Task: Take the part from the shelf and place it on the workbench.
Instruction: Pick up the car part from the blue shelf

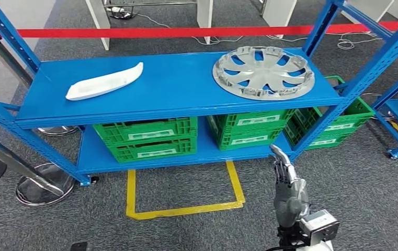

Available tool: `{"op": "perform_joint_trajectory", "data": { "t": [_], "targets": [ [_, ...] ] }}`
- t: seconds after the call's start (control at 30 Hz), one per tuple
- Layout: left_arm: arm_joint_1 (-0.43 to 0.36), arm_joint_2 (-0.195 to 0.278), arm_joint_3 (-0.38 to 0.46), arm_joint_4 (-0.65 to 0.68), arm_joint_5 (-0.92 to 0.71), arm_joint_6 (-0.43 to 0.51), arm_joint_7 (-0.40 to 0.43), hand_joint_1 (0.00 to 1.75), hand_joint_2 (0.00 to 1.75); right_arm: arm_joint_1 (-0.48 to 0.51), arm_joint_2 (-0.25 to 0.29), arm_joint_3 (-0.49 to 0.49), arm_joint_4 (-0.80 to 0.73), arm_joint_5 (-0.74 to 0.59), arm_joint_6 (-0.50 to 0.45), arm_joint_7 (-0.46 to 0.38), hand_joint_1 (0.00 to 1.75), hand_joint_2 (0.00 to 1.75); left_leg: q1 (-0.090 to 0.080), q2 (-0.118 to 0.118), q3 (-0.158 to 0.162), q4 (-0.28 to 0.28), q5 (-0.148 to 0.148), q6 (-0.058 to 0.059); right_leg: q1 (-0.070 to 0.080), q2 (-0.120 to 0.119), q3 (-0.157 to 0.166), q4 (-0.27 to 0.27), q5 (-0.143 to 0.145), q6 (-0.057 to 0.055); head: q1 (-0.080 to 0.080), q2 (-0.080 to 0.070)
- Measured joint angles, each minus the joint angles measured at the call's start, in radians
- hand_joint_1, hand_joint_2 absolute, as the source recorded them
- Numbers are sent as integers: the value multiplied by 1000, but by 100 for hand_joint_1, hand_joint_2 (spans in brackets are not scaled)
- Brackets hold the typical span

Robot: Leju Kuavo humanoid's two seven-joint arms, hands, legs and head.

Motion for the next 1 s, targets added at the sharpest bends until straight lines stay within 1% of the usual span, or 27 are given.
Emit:
{"op": "perform_joint_trajectory", "data": {
  "t": [0.03,0.07,0.1,0.13,0.2,0.23,0.27,0.33,0.37,0.4,0.43,0.47,0.5,0.53,0.57,0.6,0.63,0.67,0.7,0.73,0.77,0.8,0.83,0.9,0.93,0.97,1.0],
  "targets": [
    [0,0,0,0,0,0,0,0,0,1,0,0,0,0,0,0,0,0,-1,0,6,0,-7,2,0,0,-44,55,-19,1,1,0],
    [1,0,0,0,0,0,0,0,0,2,-1,0,0,0,0,0,0,0,-3,0,14,0,-15,3,0,0,-79,84,-24,0,1,0],
    [2,0,0,0,0,0,0,0,0,3,-1,0,0,-1,0,0,0,0,-4,-1,25,0,-24,3,1,0,-99,83,-13,-2,1,0],
    [2,0,0,0,0,0,0,0,0,4,-2,0,1,-1,0,0,0,0,-4,-1,40,0,-34,3,1,0,-104,52,20,-5,2,0],
    [3,0,0,0,0,0,1,0,0,5,-2,0,1,-1,0,0,0,0,-5,-2,67,-2,-56,-1,4,-1,-93,-51,115,-16,1,0],
    [3,0,0,1,0,0,1,0,0,5,-2,0,2,-1,0,1,0,0,-5,-3,75,-3,-64,-5,7,-2,-88,-95,145,-22,-1,0],
    [2,0,0,1,0,0,2,0,0,6,-2,0,2,-1,0,1,0,0,-5,-3,78,-6,-69,-9,10,-3,-84,-118,162,-27,-3,0],
    [2,-1,0,2,0,0,4,0,0,8,-3,0,2,-1,0,1,0,0,-5,-2,90,-13,-72,-22,15,-3,-76,-134,161,-40,-6,0],
    [2,0,0,2,-1,0,4,0,0,8,-3,0,2,-2,1,1,0,0,-6,-1,96,-13,-71,-27,13,-2,-64,-140,167,-45,-6,0],
    [1,0,0,2,-1,0,4,0,0,8,-3,0,2,-2,1,0,0,0,-6,0,98,-1,-67,-32,10,-2,-50,-150,167,-50,-7,0],
    [0,0,0,2,-2,0,3,0,0,7,-3,0,2,-2,1,0,0,0,-6,0,86,26,-64,-37,7,-3,-33,-159,165,-54,-10,0],
    [-2,1,0,2,-3,0,3,0,0,6,-3,1,1,-3,2,0,0,0,-4,0,60,72,-67,-42,5,-4,-18,-167,161,-57,-12,0],
    [-3,1,0,2,-4,0,3,0,0,5,-3,1,2,-3,3,0,0,0,-2,0,24,128,-80,-48,4,-4,-5,-171,155,-60,-15,0],
    [-2,2,0,2,-5,0,3,0,0,5,-3,1,2,-3,3,0,0,0,1,0,-15,180,-103,-53,3,-4,5,-173,147,-62,-17,0],
    [-1,2,0,2,-6,0,3,0,0,5,-3,2,2,-3,4,0,0,0,3,0,-50,217,-126,-56,3,-3,15,-174,139,-63,-16,0],
    [1,3,0,2,-6,0,3,0,0,6,-3,2,2,-3,4,0,0,0,4,0,-73,231,-137,-58,3,-1,27,-174,129,-63,-17,0],
    [3,3,0,2,-6,0,3,0,0,6,-3,2,2,-4,4,0,0,0,4,0,-81,214,-124,-57,4,1,40,-174,119,-62,-17,0],
    [4,3,0,2,-6,0,3,0,0,6,-3,2,2,-4,4,0,0,0,4,0,-76,171,-87,-54,4,2,54,-174,109,-61,-17,0],
    [4,4,0,2,-6,0,3,0,0,6,-3,2,2,-5,5,0,0,0,2,1,-65,110,-31,-48,4,2,64,-175,99,-58,-17,0],
    [4,4,0,2,-5,0,3,0,0,5,-3,2,2,-6,6,0,0,0,-1,1,-55,60,6,-42,6,3,74,-175,89,-54,-16,0],
    [4,5,0,2,-5,0,3,0,0,5,-3,2,2,-7,7,0,0,0,-4,1,-46,21,32,-35,6,3,78,-176,80,-49,-16,0],
    [4,6,0,3,-5,0,3,0,0,4,-3,2,3,-8,8,0,0,0,-7,0,-42,0,43,-28,7,4,84,-177,75,-43,-16,0],
    [4,6,0,3,-5,0,3,0,0,4,-3,2,3,-8,9,0,0,0,-9,0,-39,-5,36,-23,8,4,92,-178,75,-36,-16,0],
    [4,5,0,3,-5,0,2,0,0,3,-3,3,3,-8,11,0,0,0,-4,-2,-18,-23,44,-13,8,4,101,-172,76,-25,-15,0],
    [3,5,0,3,-4,0,2,0,0,1,-3,3,3,-8,11,-1,0,0,-1,-2,-6,-29,43,-8,8,3,88,-146,73,-21,-12,0],
    [2,5,0,3,-4,0,2,0,0,0,-3,3,2,-8,11,-1,0,0,1,-3,6,-33,40,-4,7,3,61,-101,64,-17,-9,0],
    [1,4,0,3,-4,0,2,0,0,-1,-3,3,2,-8,11,-1,0,0,2,-3,13,-36,35,-1,6,2,21,-39,47,-12,-5,0]
  ]
}}
